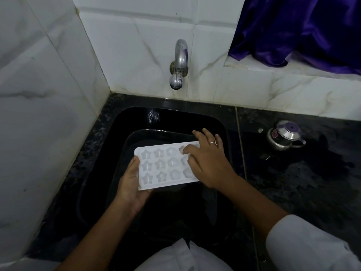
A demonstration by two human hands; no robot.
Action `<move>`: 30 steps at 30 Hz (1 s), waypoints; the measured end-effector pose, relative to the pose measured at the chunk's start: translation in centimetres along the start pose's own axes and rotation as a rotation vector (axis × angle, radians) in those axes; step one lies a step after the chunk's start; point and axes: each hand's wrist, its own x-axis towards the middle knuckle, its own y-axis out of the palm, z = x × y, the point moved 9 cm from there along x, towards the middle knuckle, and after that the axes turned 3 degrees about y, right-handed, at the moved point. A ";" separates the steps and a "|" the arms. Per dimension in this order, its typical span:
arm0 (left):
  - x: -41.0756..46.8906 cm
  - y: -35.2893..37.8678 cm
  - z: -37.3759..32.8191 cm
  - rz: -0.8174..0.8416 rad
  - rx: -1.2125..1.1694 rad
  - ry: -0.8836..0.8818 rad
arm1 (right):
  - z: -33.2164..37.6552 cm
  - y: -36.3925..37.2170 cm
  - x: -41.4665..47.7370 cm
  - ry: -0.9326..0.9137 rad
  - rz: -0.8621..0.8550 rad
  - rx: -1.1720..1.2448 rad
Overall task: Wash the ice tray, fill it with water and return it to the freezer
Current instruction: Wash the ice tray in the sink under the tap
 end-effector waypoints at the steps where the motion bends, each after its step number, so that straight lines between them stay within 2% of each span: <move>1: 0.0 0.2 0.2 0.002 -0.001 -0.003 | 0.0 -0.1 0.2 0.022 0.000 0.010; 6: 0.2 0.3 0.2 -0.011 -0.014 -0.003 | 0.6 0.6 -0.3 -0.038 0.012 -0.051; 11: 0.3 0.6 0.6 -0.006 0.008 -0.019 | 0.4 0.0 0.8 0.010 0.008 -0.033; 15: 0.6 0.0 0.2 -0.025 0.001 0.000 | 0.6 0.4 0.3 -0.057 0.017 -0.067; 20: 0.8 0.2 0.6 -0.008 0.026 -0.004 | 0.6 0.2 1.0 0.007 -0.001 -0.047; 24: 1.1 -0.4 0.2 -0.030 0.006 -0.004 | 0.5 0.5 0.3 -0.049 -0.015 -0.085; 30: 1.2 0.3 0.7 0.006 0.016 -0.010 | 1.1 0.3 0.8 -0.006 -0.002 -0.089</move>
